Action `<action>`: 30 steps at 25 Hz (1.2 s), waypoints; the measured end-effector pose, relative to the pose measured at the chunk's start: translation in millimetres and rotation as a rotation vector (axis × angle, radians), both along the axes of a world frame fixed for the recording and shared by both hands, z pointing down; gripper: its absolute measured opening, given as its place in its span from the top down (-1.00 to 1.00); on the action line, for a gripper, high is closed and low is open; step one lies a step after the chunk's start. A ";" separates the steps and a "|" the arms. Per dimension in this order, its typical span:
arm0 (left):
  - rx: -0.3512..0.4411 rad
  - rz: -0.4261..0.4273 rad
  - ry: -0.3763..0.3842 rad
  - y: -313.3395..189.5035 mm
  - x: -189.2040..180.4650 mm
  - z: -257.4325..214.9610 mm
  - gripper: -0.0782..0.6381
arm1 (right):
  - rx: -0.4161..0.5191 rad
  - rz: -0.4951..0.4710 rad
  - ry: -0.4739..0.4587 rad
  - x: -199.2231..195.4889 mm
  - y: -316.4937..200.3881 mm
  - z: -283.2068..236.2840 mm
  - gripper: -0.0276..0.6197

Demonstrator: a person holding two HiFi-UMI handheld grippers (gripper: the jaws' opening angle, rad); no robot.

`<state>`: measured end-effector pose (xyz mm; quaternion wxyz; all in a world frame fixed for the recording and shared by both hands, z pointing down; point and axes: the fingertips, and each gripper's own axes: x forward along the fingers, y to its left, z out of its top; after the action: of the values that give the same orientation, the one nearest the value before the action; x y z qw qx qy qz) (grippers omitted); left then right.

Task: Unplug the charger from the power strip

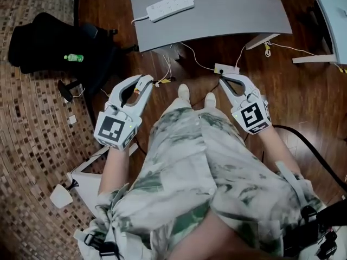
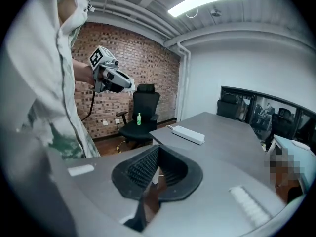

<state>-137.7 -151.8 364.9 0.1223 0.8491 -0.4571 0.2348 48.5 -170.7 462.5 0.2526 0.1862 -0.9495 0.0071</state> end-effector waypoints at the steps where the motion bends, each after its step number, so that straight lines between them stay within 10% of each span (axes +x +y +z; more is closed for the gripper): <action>1: -0.006 0.004 0.008 10.9 3.9 -0.3 0.49 | -0.022 0.000 -0.008 2.2 10.2 -0.8 0.91; 12: 0.064 0.099 0.113 90.1 48.5 -5.4 0.49 | 0.002 0.033 -0.059 6.4 92.1 -31.7 0.91; 30: 0.128 0.225 0.252 302.4 15.4 -6.8 0.49 | 0.030 0.003 -0.009 -68.5 319.4 -69.9 0.91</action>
<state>-122.3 150.6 358.1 0.0975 0.9237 -0.3541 0.1091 -20.0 148.7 392.7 0.2453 0.1912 -0.9504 -0.0058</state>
